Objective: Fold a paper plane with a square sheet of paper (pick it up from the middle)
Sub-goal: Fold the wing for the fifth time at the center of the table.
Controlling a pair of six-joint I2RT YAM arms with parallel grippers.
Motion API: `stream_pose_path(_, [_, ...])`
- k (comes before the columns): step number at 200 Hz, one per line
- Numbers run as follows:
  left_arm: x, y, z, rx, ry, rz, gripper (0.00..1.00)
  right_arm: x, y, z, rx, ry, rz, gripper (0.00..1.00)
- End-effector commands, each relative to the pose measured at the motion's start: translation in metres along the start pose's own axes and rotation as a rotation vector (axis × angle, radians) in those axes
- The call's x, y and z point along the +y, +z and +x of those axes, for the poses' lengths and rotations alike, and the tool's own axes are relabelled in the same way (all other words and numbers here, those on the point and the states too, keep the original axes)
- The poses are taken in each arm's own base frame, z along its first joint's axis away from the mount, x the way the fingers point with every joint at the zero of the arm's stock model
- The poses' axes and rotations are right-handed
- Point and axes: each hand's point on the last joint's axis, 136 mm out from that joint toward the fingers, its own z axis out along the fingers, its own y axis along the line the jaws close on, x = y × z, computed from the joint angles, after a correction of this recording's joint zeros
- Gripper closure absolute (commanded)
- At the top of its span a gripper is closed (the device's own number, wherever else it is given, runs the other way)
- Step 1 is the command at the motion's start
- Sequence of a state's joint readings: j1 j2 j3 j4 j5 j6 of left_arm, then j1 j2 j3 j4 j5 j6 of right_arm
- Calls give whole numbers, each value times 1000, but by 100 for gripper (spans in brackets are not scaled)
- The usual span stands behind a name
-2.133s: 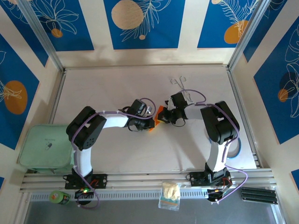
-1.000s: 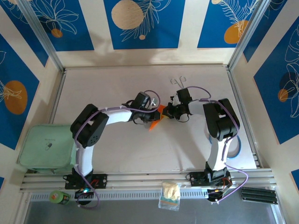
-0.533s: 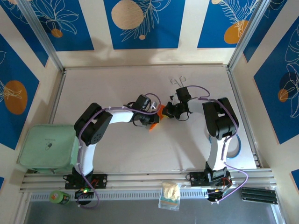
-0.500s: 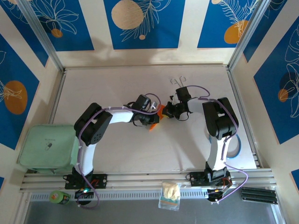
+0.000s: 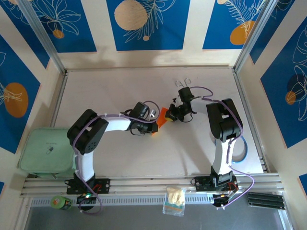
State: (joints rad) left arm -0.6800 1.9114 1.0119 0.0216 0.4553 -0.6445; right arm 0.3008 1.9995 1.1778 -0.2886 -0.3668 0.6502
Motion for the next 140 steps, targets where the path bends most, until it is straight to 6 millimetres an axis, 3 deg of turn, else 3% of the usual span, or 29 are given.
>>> stream_pose_path(1, [23, -6, 45, 133, -55, -68, 98, -35, 8, 1, 3, 36, 128, 97])
stream_pose_path(51, [37, -13, 69, 175, -81, -105, 99, -36, 8, 1, 6, 33, 129, 97])
stream_pose_path(98, [39, -29, 79, 188, -69, -139, 100, -34, 9, 2, 9, 26, 122, 97])
stream_pose_path(112, [33, -35, 74, 170, -54, -138, 100, -32, 10, 4, 16, 17, 113, 97])
stream_pose_path(140, [-1, -48, 37, 56, -1, -62, 100, -12, 15, 15, 44, -29, 36, 97])
